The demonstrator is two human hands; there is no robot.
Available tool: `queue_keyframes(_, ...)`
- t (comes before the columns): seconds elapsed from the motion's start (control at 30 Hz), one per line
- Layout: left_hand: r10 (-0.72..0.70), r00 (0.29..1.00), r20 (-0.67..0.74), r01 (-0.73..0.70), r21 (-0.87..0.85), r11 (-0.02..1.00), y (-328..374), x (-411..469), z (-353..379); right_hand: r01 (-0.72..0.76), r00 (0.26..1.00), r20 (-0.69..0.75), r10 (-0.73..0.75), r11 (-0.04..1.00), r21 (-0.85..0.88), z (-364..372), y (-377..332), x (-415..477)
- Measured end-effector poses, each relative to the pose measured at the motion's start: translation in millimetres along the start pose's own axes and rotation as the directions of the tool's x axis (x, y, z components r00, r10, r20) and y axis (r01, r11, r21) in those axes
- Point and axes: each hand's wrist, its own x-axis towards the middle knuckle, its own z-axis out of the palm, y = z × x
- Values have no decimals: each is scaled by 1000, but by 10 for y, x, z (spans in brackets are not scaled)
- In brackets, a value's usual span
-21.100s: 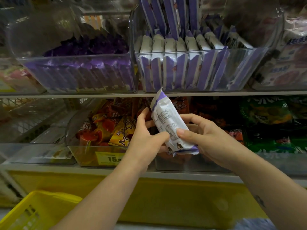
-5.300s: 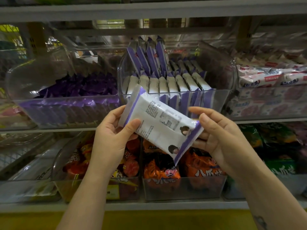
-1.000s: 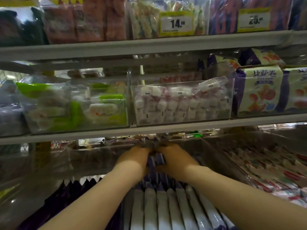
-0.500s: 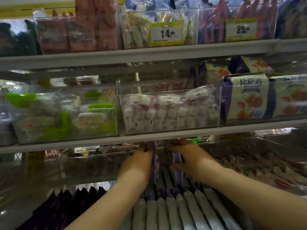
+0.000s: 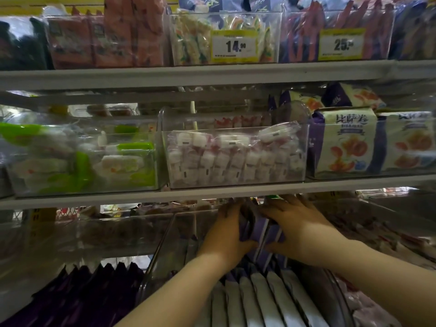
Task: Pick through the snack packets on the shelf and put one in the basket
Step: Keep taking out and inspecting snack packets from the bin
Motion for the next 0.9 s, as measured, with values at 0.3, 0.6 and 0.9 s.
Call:
queue_keyframes(0.3, -94, 908, 408, -1, 228, 974, -212, -59, -519, 204, 963, 182, -196, 979, -24, -2, -412, 260)
queue_keyframes(0.6, -386, 807, 447, -58, 711, 701, -415, -185, -956, 195, 960, 210, -182, 980, -44, 35, -384, 241)
queue_keyframes(0.9, -458, 734, 502, -104, 748, 655, -403, -174, -966, 201, 967, 167, -194, 979, -28, 99, -321, 251)
